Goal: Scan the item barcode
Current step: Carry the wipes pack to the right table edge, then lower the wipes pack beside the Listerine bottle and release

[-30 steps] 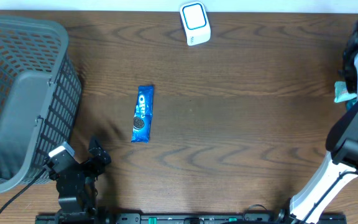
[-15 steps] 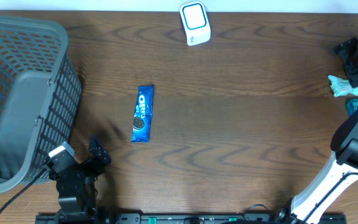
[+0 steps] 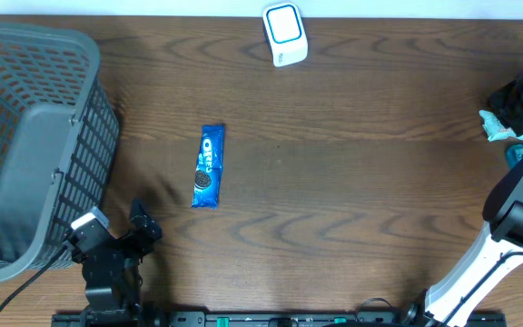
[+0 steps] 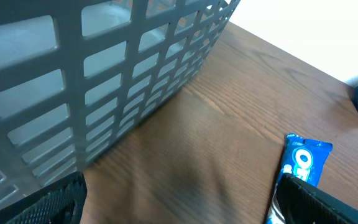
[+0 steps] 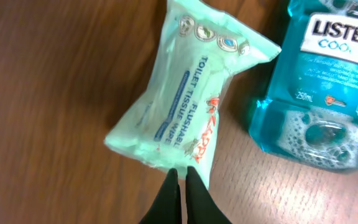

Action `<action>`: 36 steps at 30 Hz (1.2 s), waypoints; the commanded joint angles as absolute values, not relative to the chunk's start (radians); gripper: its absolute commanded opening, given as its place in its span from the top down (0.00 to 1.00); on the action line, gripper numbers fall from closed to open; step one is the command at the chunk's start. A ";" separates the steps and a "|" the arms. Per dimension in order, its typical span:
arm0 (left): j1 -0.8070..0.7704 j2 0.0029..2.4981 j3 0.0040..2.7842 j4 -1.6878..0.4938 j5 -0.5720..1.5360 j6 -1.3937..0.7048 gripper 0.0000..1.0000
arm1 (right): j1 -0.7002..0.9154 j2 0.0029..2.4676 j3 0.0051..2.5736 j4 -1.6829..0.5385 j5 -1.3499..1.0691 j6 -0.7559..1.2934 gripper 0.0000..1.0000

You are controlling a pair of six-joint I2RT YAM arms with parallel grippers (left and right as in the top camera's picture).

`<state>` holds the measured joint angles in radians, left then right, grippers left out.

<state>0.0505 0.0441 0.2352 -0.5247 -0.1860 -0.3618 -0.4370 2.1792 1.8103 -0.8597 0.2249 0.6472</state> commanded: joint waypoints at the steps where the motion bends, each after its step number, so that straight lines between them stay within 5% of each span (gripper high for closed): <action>1: 0.055 0.043 0.237 -0.524 -0.195 -0.345 0.02 | -0.434 2.163 1.740 -0.789 0.291 0.661 0.99; 12: 0.055 0.043 0.237 -0.524 -0.195 -0.345 0.02 | -0.434 2.163 1.602 -0.645 0.390 0.661 0.99; 25: 0.055 0.043 0.237 -0.524 -0.195 -0.345 0.02 | -0.440 2.106 1.707 -0.649 0.121 0.657 0.99; 36: 0.055 0.043 0.237 -0.524 -0.195 -0.345 0.02 | -0.446 2.118 1.740 -0.699 0.328 0.649 0.99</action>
<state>0.0505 0.0441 0.2352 -0.5247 -0.1860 -0.3618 -0.4393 2.0949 1.7550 -0.6910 0.2401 0.6491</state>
